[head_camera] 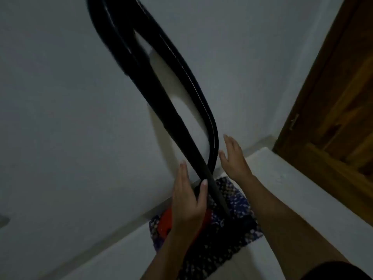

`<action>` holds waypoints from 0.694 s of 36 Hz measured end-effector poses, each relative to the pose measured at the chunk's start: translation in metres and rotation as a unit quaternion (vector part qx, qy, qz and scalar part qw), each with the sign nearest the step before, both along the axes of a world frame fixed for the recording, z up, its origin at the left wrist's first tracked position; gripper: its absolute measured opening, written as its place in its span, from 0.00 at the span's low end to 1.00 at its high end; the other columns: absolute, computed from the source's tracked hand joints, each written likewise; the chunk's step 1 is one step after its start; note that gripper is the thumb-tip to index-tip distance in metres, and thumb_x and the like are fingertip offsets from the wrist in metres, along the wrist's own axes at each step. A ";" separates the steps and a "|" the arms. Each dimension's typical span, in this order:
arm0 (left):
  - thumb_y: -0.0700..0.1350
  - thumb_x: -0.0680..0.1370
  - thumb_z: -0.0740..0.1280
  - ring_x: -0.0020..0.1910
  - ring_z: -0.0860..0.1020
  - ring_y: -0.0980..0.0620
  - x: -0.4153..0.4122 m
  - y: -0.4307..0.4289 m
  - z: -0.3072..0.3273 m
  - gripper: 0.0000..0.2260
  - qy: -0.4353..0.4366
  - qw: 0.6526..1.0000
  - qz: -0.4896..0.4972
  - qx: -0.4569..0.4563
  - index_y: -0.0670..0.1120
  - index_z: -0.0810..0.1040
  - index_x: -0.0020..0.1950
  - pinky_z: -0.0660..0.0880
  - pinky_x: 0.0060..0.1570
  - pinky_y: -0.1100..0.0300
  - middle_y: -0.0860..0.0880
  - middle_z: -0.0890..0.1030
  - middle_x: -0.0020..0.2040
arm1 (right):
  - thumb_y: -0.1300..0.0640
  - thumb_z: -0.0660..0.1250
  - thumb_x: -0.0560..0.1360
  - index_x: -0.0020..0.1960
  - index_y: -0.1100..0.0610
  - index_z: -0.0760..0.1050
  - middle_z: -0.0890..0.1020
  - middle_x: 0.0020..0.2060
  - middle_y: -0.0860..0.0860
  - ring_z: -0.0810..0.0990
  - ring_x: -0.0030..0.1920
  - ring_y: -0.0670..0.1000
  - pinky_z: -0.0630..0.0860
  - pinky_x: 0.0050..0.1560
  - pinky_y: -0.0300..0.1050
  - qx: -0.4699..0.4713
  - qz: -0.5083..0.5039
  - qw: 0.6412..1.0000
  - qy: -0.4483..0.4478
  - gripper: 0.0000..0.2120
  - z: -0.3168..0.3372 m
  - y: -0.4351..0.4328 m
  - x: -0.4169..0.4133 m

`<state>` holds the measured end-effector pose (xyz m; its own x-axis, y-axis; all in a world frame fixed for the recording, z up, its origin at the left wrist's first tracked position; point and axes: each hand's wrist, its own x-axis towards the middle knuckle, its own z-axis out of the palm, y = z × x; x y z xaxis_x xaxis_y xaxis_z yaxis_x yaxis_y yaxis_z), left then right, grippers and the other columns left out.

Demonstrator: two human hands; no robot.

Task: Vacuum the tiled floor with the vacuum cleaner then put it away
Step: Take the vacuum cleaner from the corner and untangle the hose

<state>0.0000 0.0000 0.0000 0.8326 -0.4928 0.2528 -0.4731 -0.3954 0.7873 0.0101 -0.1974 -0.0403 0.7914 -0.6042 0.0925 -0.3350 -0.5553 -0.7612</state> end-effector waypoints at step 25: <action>0.53 0.80 0.49 0.71 0.43 0.75 0.030 -0.077 -0.098 0.29 -0.158 0.962 -0.038 -0.220 0.51 0.35 0.74 0.47 0.67 0.81 0.75 0.38 0.68 | 0.56 0.63 0.79 0.73 0.57 0.60 0.67 0.65 0.57 0.70 0.64 0.53 0.67 0.63 0.41 0.019 0.025 0.981 -0.192 0.24 -0.085 -0.059 0.105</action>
